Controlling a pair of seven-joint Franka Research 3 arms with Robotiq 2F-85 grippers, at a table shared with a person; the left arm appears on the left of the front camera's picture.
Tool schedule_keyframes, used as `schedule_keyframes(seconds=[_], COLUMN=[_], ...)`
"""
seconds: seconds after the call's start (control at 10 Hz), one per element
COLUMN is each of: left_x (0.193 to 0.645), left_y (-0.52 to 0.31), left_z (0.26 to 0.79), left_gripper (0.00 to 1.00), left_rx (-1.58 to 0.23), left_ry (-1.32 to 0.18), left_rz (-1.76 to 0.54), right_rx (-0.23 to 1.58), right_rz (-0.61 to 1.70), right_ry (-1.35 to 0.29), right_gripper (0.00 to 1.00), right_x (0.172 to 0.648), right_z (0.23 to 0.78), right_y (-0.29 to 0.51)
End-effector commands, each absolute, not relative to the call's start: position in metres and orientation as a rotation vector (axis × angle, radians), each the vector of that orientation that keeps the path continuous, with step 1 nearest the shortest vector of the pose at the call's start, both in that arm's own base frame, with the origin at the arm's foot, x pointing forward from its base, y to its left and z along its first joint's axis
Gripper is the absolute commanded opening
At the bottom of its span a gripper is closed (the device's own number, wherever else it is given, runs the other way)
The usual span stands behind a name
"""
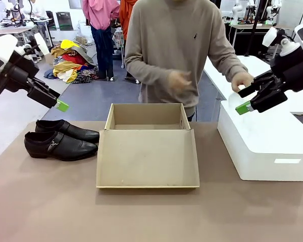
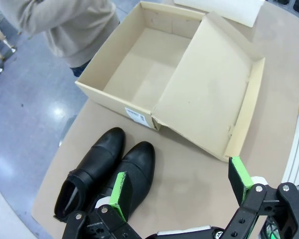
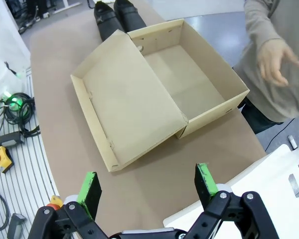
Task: Pack the shoes into the box.
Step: Place one shoe of the Shoes into the Shoes Box.
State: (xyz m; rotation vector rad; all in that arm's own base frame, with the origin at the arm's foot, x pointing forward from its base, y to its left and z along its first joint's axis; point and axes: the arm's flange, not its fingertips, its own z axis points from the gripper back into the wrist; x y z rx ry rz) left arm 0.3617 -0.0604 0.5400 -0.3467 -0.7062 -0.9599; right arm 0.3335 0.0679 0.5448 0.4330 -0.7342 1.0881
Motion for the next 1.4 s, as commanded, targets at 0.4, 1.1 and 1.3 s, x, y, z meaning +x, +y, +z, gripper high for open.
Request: schedule_keyframes(seconds=[0.4,1.1,1.3], left_x=[0.369,0.415,0.437], left_y=[-0.053,-0.037,-0.036], left_z=[0.554,0.597,0.605], left_gripper=[1.0,1.0,1.0], left_rx=[-0.333,0.033,0.125], left_ry=[-0.684,-0.438,-0.349], left_rz=[-1.006,-1.264,-1.386], right_rx=[0.453,0.453,0.453], right_rz=[1.091,1.091,1.091], right_ry=[-0.748,-0.748,-0.748], right_gripper=[1.0,1.0,1.0], right_x=[0.335,0.335,0.335], right_z=[0.545,0.545,0.545], right_y=[0.069,0.069,0.069])
